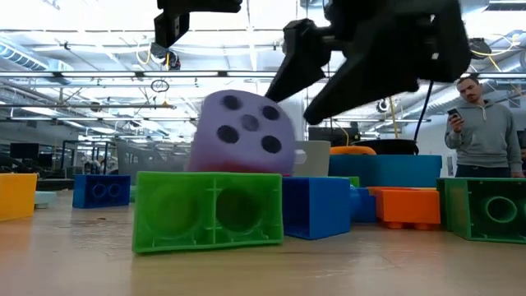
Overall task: Pick & Place Toys
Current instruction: Put the purple die into the blue bin
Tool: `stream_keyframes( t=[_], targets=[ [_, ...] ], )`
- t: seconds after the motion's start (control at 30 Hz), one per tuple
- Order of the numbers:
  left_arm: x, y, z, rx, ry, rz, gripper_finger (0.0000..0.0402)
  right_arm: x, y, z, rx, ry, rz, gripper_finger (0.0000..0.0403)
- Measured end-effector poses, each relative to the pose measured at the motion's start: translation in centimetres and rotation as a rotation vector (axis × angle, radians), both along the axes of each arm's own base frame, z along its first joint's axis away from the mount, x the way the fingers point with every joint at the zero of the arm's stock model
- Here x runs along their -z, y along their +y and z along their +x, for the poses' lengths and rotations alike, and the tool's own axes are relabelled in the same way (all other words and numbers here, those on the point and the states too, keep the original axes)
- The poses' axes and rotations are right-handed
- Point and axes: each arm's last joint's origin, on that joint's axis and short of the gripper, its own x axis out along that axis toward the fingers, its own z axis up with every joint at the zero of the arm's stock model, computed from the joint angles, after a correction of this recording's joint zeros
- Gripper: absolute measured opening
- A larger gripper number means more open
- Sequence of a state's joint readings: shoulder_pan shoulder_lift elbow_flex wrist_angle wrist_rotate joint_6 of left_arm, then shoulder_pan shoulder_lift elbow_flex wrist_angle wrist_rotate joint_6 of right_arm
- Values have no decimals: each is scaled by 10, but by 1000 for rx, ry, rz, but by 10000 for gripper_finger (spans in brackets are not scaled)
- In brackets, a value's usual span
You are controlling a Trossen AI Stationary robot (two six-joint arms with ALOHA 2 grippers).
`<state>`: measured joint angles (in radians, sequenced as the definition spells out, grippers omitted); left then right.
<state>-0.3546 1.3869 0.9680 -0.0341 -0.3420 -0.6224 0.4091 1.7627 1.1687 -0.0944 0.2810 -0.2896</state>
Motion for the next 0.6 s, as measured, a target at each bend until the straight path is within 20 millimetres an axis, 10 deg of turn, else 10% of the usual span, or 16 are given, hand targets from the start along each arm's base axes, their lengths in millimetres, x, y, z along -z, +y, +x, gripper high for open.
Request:
stream_keyframes(
  t=[0.4, 0.6],
  targets=[
    [0, 0, 0, 0, 0, -1, 35, -53, 4, 21, -13, -55, 38, 345],
    [0, 0, 0, 1, 1, 3, 35, -33, -3, 39, -4, 15, 137, 345]
  ],
)
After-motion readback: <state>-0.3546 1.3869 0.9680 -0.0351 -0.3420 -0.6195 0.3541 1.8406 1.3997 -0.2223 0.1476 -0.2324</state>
